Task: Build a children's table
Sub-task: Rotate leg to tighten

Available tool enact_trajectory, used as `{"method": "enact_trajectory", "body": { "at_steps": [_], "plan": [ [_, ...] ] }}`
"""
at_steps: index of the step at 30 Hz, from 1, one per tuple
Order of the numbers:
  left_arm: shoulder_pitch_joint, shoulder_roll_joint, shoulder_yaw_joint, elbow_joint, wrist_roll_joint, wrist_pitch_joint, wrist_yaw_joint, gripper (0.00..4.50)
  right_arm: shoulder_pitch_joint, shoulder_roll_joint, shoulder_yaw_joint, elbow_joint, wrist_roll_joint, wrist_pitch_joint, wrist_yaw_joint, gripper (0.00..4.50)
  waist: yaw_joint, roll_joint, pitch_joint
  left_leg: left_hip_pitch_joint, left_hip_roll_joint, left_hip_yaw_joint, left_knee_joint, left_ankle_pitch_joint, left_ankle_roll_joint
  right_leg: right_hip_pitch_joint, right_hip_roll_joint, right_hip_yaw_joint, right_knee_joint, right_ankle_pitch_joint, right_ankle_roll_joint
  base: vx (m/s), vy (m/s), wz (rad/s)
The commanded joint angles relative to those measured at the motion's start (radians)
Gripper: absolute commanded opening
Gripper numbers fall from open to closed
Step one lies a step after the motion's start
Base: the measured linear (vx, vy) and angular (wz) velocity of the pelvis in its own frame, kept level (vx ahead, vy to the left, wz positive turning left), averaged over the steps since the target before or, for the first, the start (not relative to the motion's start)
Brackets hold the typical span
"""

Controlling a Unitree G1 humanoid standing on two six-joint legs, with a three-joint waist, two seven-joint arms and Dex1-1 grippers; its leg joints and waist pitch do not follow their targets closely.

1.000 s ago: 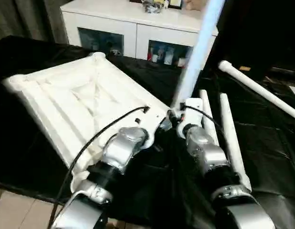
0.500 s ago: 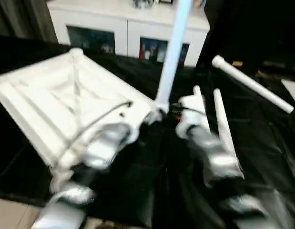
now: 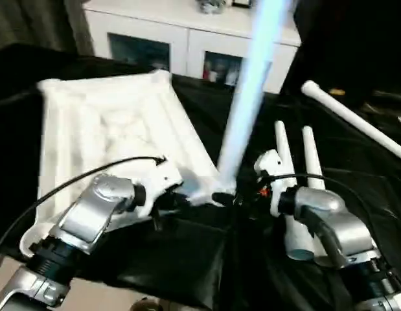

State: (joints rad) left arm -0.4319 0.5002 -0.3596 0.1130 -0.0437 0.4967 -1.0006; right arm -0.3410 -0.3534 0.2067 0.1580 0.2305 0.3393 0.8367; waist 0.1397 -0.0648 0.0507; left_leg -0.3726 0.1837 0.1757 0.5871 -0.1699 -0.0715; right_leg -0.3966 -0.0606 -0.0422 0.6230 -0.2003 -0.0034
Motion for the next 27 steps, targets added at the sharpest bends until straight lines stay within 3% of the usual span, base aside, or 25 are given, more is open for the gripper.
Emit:
{"method": "enact_trajectory", "body": {
  "at_steps": [1,3,4,8,9,18,19,27],
  "plan": [
    [-0.01,-0.015,-0.024,-0.028,-0.003,-0.011,-0.018,0.0,-0.021,-0.006,0.014,0.026,-0.03,-0.018,-0.013,4.46,-0.007,0.008,-0.052,0.02,0.049,-0.017,-0.082,-0.275,-0.021,0.032,-0.083,0.046,-0.083,-0.265,-0.162,0.0,0.0,0.0],
    [-0.007,-0.013,-0.024,-0.035,-0.003,-0.01,-0.016,0.0,-0.027,-0.015,0.03,0.038,-0.047,-0.028,-0.011,4.46,-0.004,0.008,-0.052,0.023,0.049,-0.015,-0.079,-0.273,-0.02,0.03,-0.083,0.048,-0.084,-0.264,-0.158,0.0,0.0,0.0],
    [-0.007,-0.012,-0.024,-0.034,-0.003,-0.011,-0.016,0.0,-0.031,-0.014,0.031,0.046,-0.05,-0.029,-0.013,4.46,-0.003,0.002,-0.053,0.02,0.048,-0.015,-0.079,-0.257,-0.016,0.034,-0.081,0.047,-0.082,-0.243,-0.157,0.0,0.0,0.0],
    [-0.01,-0.011,-0.026,-0.032,-0.003,-0.011,-0.018,0.0,-0.045,0.001,0.023,0.082,-0.072,-0.047,-0.042,4.46,-0.003,0.005,-0.055,0.018,0.047,-0.014,-0.077,-0.22,-0.01,0.035,-0.08,0.045,-0.075,-0.192,-0.168,0.0,0.0,0.0],
    [-0.011,-0.013,-0.026,-0.03,-0.002,-0.012,-0.017,0.0,-0.048,0.01,0.018,0.09,-0.068,-0.05,-0.048,4.19,-0.003,0.007,-0.055,0.018,0.047,-0.014,-0.077,-0.222,-0.009,0.035,-0.08,0.045,-0.075,-0.19,-0.17,0.0,0.0,0.0],
    [-0.013,-0.015,-0.029,-0.025,0.002,-0.016,-0.015,0.0,-0.066,0.055,-0.002,0.132,-0.054,-0.081,-0.066,3.58,-0.004,0.006,-0.056,0.018,0.047,-0.014,-0.077,-0.221,-0.011,0.037,-0.079,0.045,-0.072,-0.176,-0.172,0.0,0.0,0.0],
    [-0.012,-0.014,-0.029,-0.026,0.002,-0.016,-0.015,0.0,-0.066,0.056,0.0,0.132,-0.054,-0.083,-0.063,3.32,-0.004,0.007,-0.056,0.019,0.047,-0.014,-0.077,-0.225,-0.01,0.036,-0.079,0.045,-0.073,-0.179,-0.172,0.0,0.0,0.0],
    [-0.006,-0.01,-0.031,-0.027,0.003,-0.015,-0.017,0.0,-0.062,0.051,0.01,0.15,-0.072,-0.099,-0.045,2.82,-0.004,0.004,-0.056,0.019,0.047,-0.013,-0.076,-0.221,-0.009,0.036,-0.078,0.045,-0.073,-0.179,-0.172,0.0,0.0,0.0]
  ]
}}
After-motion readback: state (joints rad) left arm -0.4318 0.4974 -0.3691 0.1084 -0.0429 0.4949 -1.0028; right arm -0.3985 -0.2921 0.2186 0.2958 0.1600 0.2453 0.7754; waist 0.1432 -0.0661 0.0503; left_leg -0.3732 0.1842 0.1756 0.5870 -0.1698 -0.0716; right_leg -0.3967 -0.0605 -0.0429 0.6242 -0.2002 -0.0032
